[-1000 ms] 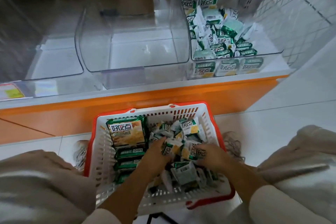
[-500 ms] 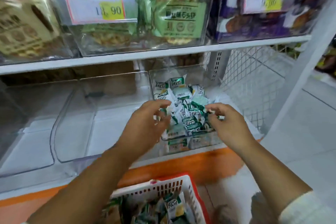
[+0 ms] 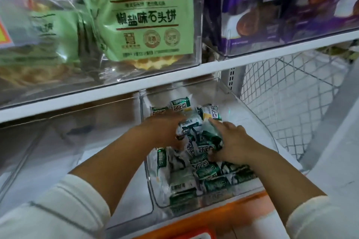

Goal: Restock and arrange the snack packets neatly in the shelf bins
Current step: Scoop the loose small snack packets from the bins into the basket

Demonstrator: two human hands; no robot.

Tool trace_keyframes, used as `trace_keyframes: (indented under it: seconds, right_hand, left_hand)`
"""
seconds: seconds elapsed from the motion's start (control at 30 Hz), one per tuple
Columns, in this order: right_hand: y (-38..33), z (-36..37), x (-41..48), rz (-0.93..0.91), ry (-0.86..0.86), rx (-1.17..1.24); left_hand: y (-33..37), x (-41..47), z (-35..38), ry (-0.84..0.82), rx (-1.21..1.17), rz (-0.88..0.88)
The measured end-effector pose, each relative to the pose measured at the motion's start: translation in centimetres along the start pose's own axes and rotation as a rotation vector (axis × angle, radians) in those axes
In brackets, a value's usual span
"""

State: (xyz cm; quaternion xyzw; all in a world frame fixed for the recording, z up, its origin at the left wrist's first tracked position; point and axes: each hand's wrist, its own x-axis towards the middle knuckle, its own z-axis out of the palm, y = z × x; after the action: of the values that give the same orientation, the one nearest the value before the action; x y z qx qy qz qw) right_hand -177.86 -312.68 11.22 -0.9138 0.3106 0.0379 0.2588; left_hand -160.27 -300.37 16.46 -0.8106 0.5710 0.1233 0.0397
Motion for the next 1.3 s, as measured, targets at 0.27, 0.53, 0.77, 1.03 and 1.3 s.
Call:
trace_keyframes:
  seconds: [0.27, 0.53, 0.77, 1.03, 1.3]
  right_hand:
    - [0.8, 1.0, 1.3, -0.058, -0.016, 0.100]
    - [1.0, 1.3, 1.0, -0.069, 0.038, 0.319]
    - [0.7, 1.0, 1.1, -0.041, -0.073, 0.140]
    - [0.5, 1.2, 1.5, -0.132, 0.023, 0.385]
    - [0.2, 1.0, 1.5, -0.080, -0.008, 0.291]
  left_hand:
    - [-1.1, 2.2, 0.3, -0.076, -0.055, -0.059]
    - [-1.3, 1.3, 0.8, 0.056, -0.045, -0.034]
    - [-1.1, 0.8, 0.4, 0.069, -0.097, -0.045]
    - [-1.0, 1.1, 0.5, -0.028, -0.101, -0.056]
    - [-0.9, 0.7, 0.3, 0.190, -0.286, -0.065]
